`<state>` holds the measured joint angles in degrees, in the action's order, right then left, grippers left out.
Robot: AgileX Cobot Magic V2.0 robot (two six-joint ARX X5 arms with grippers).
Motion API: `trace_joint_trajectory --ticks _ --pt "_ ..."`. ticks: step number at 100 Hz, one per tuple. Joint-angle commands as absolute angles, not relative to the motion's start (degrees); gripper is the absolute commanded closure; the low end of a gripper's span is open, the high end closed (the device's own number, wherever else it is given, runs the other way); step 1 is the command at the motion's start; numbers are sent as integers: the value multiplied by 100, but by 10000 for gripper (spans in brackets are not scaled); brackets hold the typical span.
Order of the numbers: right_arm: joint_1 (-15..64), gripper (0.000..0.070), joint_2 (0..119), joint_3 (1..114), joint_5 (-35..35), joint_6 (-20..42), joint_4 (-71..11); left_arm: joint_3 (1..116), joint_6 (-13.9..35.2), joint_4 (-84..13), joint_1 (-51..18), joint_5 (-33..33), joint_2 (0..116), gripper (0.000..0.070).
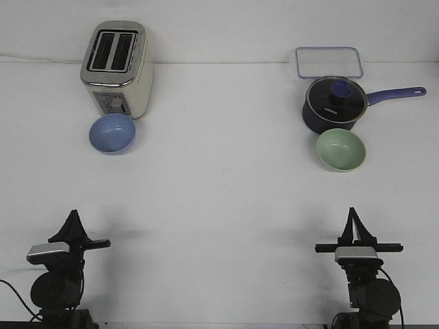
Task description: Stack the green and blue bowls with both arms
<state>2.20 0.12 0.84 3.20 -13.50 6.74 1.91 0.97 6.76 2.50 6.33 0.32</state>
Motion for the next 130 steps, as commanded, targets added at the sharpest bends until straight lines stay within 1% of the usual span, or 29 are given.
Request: trace_joint_trajectory --ticks 1,67,83,91,101,108,114,119,125,130 --pt "228 700 5 78 305 -1347 735 80 110 738 261 668 25 685" --pt "228 700 5 78 305 -1350 735 80 110 738 261 668 25 685" --pt "228 700 5 78 296 -1243 742 80 110 738 261 668 25 685" --pt "228 700 5 78 296 -987 742 80 110 738 261 668 25 685" --pt "228 700 5 78 285 -410 755 80 110 738 261 668 25 685" --pt "228 700 5 78 305 110 784 80 110 738 261 668 25 685" --pt "228 700 5 78 307 768 746 80 110 738 261 668 25 685" --pt "228 700 5 89 305 1184 740 80 110 738 261 668 25 685" --pt "226 700 5 200 336 1553 624 80 110 738 261 668 25 685" --pt "226 700 14 395 460 1734 395 80 110 738 261 668 25 685"
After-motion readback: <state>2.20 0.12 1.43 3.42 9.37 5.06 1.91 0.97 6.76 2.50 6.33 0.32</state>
